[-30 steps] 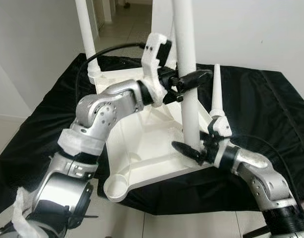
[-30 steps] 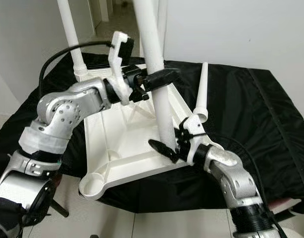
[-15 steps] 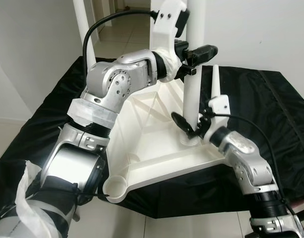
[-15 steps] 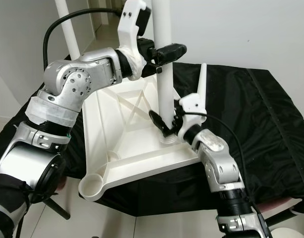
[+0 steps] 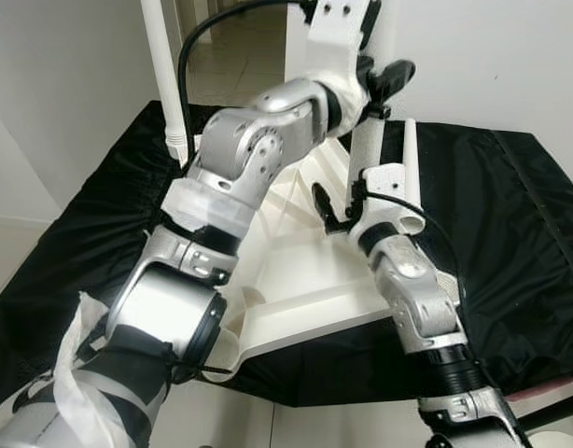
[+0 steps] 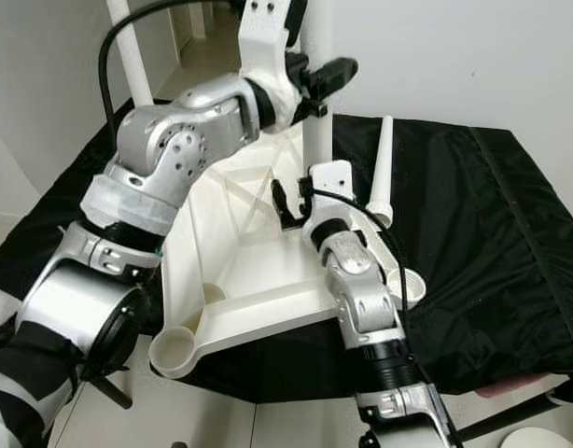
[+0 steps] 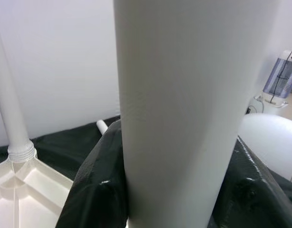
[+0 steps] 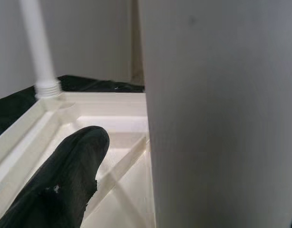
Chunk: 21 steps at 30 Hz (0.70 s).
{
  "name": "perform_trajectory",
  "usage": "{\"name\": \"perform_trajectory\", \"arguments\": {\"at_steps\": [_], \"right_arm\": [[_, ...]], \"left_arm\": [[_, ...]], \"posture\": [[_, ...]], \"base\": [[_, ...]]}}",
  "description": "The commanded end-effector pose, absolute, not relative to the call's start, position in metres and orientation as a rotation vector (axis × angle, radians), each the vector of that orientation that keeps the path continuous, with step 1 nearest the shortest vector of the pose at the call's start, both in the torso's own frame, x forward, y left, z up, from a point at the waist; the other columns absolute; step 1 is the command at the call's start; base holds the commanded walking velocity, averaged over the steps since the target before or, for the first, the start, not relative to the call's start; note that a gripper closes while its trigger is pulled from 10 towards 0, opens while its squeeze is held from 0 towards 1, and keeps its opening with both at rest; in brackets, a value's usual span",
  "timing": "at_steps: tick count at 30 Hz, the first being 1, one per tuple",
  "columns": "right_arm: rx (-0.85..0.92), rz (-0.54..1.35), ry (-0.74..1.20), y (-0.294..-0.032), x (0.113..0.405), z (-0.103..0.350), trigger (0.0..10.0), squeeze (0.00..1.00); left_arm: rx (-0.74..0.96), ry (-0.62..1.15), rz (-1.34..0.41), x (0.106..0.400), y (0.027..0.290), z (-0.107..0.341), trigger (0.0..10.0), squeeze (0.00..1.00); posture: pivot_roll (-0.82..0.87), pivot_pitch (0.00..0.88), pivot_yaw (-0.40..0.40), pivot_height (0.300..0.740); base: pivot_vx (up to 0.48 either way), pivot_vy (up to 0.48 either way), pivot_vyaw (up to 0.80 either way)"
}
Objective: Building children table
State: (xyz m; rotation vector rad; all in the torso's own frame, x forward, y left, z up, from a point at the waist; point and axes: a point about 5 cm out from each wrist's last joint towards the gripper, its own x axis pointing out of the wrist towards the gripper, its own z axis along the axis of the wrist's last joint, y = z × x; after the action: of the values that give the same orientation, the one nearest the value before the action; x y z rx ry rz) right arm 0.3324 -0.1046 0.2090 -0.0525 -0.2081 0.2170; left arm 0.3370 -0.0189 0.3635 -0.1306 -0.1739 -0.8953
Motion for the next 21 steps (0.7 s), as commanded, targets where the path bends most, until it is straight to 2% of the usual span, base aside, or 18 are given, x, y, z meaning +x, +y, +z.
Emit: {"name": "perform_trajectory", "arguments": {"at_steps": [1,7,8,10,11,12,13,14,15,16,21], "right_arm": [[-0.064,0.19,-0.206,-0.1024,0.3345,0.2085,10.0,0.0],[-0.089,0.163,-0.205,-0.0991,0.335,0.2091,10.0,0.0],[-0.094,0.159,-0.204,-0.0994,0.3352,0.2091,9.1,0.0],[-0.099,0.153,-0.204,-0.0994,0.3355,0.2091,8.9,0.0],[-0.107,0.146,-0.205,-0.0999,0.3361,0.2099,5.4,0.0],[-0.115,0.141,-0.205,-0.1001,0.3364,0.2104,4.4,0.0],[-0.115,0.141,-0.205,-0.1001,0.3364,0.2104,4.4,0.0],[-0.119,0.136,-0.206,-0.1001,0.3368,0.2111,2.4,0.0],[-0.12,0.131,-0.204,-0.1001,0.337,0.2113,1.5,0.0],[-0.121,0.13,-0.204,-0.1,0.337,0.2114,0.0,0.0],[-0.128,0.12,-0.202,-0.1013,0.3369,0.2113,0.0,0.0]], "left_arm": [[-0.127,-0.209,-0.891,0.3347,-0.0204,0.3723,10.0,0.0],[-0.123,-0.22,-0.873,0.3357,-0.0209,0.3733,10.0,0.0],[-0.124,-0.219,-0.873,0.3357,-0.0209,0.3733,10.0,0.0],[-0.125,-0.219,-0.871,0.3358,-0.0211,0.3733,10.0,0.0],[-0.121,-0.221,-0.869,0.3357,-0.0217,0.3734,10.0,0.0],[-0.118,-0.222,-0.868,0.3356,-0.0221,0.3733,10.0,0.0],[-0.118,-0.222,-0.868,0.3356,-0.0221,0.3733,10.0,0.0],[-0.115,-0.223,-0.866,0.3355,-0.0225,0.3733,10.0,0.0],[-0.112,-0.225,-0.865,0.3354,-0.0228,0.3733,10.0,0.0],[-0.11,-0.226,-0.864,0.3353,-0.0229,0.3733,10.0,0.0],[-0.096,-0.228,-0.861,0.3351,-0.0235,0.3723,10.0,0.0]], "posture": [[0.0,0.0,0.001,0.74],[0.0,0.0,-0.006,0.74],[0.0,0.0,-0.006,0.74],[0.0,0.0,-0.006,0.74],[0.0,0.001,-0.01,0.74],[0.0,0.001,-0.01,0.74],[0.0,0.001,-0.01,0.74],[0.0,0.001,-0.011,0.74],[0.0,0.001,-0.011,0.74],[0.0,0.001,-0.011,0.74],[0.0,0.003,-0.011,0.74]], "base": [[0.0,0.0,0.0],[0.0,0.0,0.0],[0.0,0.0,0.0],[0.0,0.0,0.0],[0.0,0.0,0.0],[0.0,0.0,0.0],[0.0,0.0,0.0],[0.0,0.0,0.0],[0.0,0.0,0.0],[0.0,0.0,0.0],[0.0,0.0,0.0]]}}
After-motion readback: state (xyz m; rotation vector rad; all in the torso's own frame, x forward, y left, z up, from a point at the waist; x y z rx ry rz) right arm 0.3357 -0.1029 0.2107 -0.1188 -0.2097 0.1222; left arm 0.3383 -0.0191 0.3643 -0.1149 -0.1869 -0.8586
